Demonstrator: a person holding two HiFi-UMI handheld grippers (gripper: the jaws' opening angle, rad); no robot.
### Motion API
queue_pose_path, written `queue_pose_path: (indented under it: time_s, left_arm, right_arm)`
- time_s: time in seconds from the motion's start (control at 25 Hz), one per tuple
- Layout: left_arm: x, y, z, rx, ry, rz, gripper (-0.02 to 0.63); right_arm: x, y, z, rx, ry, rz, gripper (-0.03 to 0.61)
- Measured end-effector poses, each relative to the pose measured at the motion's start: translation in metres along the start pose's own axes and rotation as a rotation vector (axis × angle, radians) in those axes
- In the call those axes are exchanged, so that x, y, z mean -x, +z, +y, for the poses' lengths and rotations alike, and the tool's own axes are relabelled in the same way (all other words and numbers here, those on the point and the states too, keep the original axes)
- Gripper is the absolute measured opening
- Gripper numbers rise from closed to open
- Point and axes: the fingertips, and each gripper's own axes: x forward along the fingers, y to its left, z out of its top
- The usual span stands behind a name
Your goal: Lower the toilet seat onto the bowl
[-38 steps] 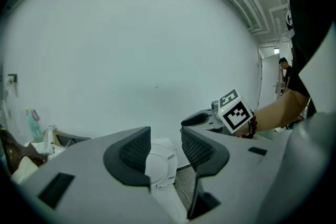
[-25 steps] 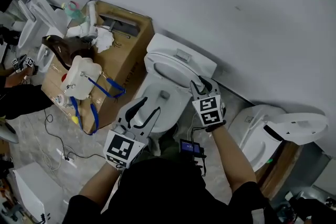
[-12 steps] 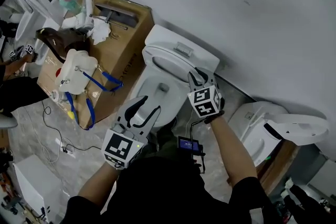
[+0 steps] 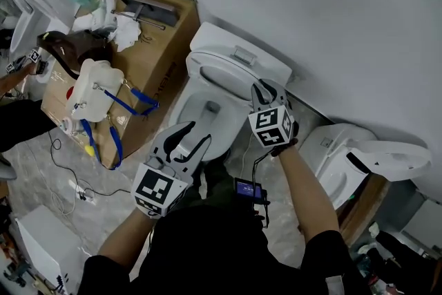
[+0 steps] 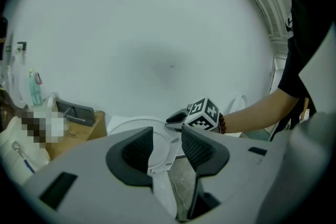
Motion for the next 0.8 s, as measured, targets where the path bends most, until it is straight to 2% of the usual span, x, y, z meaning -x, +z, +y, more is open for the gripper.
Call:
queue_pose_path:
  time_s: [0.32,0.48,0.64,0.72,0.8]
  left_arm:
    - [-0.011,-0.014,0.023,-0.057,-0.027,0.026,0.175]
    - [-0.024,-0.016,0.036,-0.140,-0.019,0.059,0.175]
    - [-0.049,-0.019,0.060,-0.232,0.032,0.097,0.175]
    - [-0.064,-0.026,0.072,-0.227,0.052,0.123,0.175]
    - [-0.076,-0.032,0.081,-0.155,0.059,0.138,0.175]
  right_arm:
    - [-0.001,0.000,0.004,0.010,-0.058,-0.003,0.067]
    - [0.006,-0.001,0.011,-0.003,-0.059,-0.010,0.067]
    - [0.013,-0.002,0.021,-0.005,-0.051,-0.034,0.067]
    - [0.016,-0.004,0.026,-0.013,-0.043,-0.048,0.067]
    - [0.020,-0.005,0.031,-0.020,-0.036,-0.059,0.067]
